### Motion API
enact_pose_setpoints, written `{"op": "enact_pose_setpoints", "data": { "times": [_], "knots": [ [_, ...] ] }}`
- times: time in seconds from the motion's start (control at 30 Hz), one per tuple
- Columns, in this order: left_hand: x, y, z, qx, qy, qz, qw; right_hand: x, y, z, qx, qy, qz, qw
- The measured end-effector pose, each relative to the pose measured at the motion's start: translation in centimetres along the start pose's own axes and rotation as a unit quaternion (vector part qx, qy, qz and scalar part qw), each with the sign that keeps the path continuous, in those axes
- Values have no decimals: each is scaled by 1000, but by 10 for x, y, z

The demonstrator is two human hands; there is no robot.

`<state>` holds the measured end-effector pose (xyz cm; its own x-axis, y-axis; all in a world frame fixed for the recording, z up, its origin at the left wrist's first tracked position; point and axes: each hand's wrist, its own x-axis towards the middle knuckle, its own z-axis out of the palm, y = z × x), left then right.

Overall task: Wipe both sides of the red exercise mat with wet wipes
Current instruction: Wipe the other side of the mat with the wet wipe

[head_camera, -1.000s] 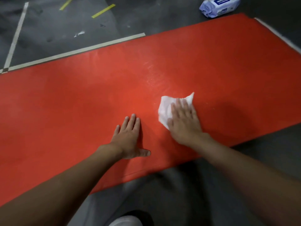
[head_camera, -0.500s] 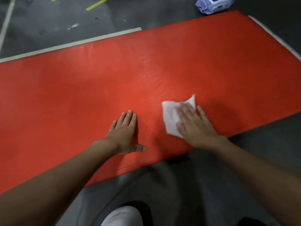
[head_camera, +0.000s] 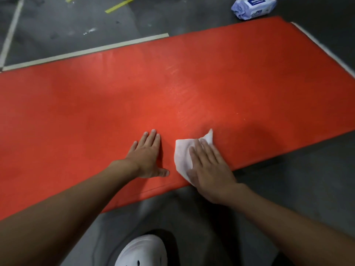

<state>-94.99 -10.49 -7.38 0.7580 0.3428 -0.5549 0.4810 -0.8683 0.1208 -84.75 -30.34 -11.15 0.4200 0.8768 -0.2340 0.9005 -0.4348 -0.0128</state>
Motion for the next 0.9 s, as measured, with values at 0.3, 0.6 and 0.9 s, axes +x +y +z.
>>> {"op": "enact_pose_setpoints", "data": {
  "times": [0.3, 0.6, 0.9],
  "knots": [
    [-3, -3, 5, -9, 3, -5, 1000, 16, -33, -7, 54, 37, 67, 996],
    [-1, -27, 14, -99, 74, -126, 984, 26, -25, -3, 47, 67, 61, 995],
    [-3, -38, 3, -47, 35, -125, 990, 35, -40, -2, 50, 79, 56, 994]
  ]
}}
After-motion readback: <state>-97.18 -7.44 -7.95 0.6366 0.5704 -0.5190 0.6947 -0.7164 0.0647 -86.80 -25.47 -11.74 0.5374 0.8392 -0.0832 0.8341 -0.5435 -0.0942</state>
